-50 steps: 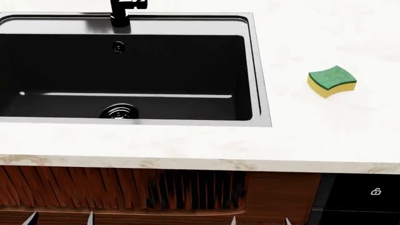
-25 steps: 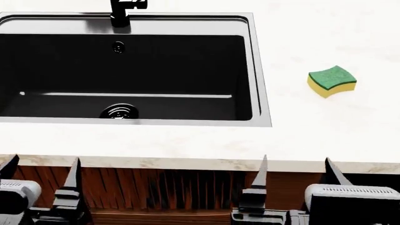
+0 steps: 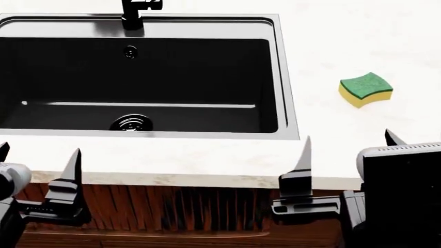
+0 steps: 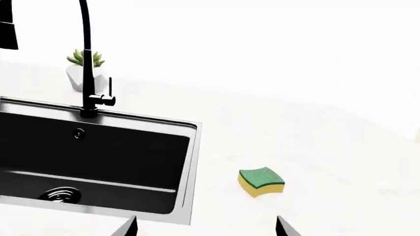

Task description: Pick the pan and sponge and place them into the sink. Then turn on the water.

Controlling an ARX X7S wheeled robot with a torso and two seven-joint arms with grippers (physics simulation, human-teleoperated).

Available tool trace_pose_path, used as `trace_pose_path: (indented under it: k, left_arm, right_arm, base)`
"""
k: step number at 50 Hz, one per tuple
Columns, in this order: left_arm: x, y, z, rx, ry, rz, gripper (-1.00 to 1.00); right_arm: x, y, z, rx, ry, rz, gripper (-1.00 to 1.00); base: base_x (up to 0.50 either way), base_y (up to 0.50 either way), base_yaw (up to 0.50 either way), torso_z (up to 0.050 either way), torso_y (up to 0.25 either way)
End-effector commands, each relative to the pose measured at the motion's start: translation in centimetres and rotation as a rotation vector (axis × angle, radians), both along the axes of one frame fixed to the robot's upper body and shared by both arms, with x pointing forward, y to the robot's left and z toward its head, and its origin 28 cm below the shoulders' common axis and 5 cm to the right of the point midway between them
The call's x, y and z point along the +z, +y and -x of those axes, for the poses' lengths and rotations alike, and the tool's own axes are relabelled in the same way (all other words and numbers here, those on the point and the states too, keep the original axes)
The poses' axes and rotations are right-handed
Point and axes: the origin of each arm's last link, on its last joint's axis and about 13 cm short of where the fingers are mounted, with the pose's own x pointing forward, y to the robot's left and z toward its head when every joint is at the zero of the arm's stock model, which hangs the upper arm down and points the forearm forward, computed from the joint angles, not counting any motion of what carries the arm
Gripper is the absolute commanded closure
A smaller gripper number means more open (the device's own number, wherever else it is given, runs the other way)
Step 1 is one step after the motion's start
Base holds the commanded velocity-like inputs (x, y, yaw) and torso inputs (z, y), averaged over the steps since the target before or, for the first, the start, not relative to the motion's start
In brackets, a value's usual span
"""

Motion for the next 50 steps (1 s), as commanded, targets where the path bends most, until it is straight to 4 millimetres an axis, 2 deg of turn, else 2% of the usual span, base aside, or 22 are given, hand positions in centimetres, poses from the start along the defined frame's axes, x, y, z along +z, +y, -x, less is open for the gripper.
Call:
trace_pose_path:
  k: [1, 3, 5, 13, 30, 44, 50]
  left_arm:
    - [0.1, 0.1, -0.3, 0.039, 0.015, -0.008, -1.0]
    - [0.2, 0.6, 0.0, 0.04, 0.016, -0.008, -1.0]
    - [0.2, 0.1, -0.2, 0.041, 0.015, -0.008, -1.0]
    - [0.2, 0.7, 0.0, 0.049, 0.015, -0.01, -1.0]
    - [0.2, 1.3, 0.1, 0.061, 0.014, -0.005, -1.0]
    - [-0.1, 0.9, 0.0, 0.067, 0.019, -0.007, -1.0]
    - [-0.1, 1.4, 0.1, 0.07, 0.018, -0.007, -1.0]
  right_arm:
    - [0.4, -0.5, 0.5, -0.017, 0.018, 0.005, -1.0]
    - [0.3, -0.5, 0.6, -0.018, 0.023, -0.001, -1.0]
    - [0.2, -0.6, 0.6, -0.021, 0.023, -0.005, -1.0]
    - [-0.1, -0.6, 0.5, -0.025, 0.032, -0.007, -1.0]
    - [-0.4, -0.4, 0.4, -0.021, 0.042, -0.005, -1.0]
    - [-1.0, -0.4, 0.7, -0.028, 0.056, -0.01, -1.0]
    - [-1.4, -0.3, 0.9, -0.026, 0.066, -0.006, -1.0]
  base:
    - [0.06, -0.07, 0.0, 0.0, 0.0]
    - [0.07, -0.07, 0.0, 0.0, 0.0]
    - [0.08, -0.07, 0.0, 0.0, 0.0]
    - [0.19, -0.12, 0.0, 0.0, 0.0]
    - [0.49, -0.03, 0.0, 0.0, 0.0]
    - [0.49, 0.09, 0.0, 0.0, 0.0]
    - [0.33, 0.1, 0.0, 0.0, 0.003]
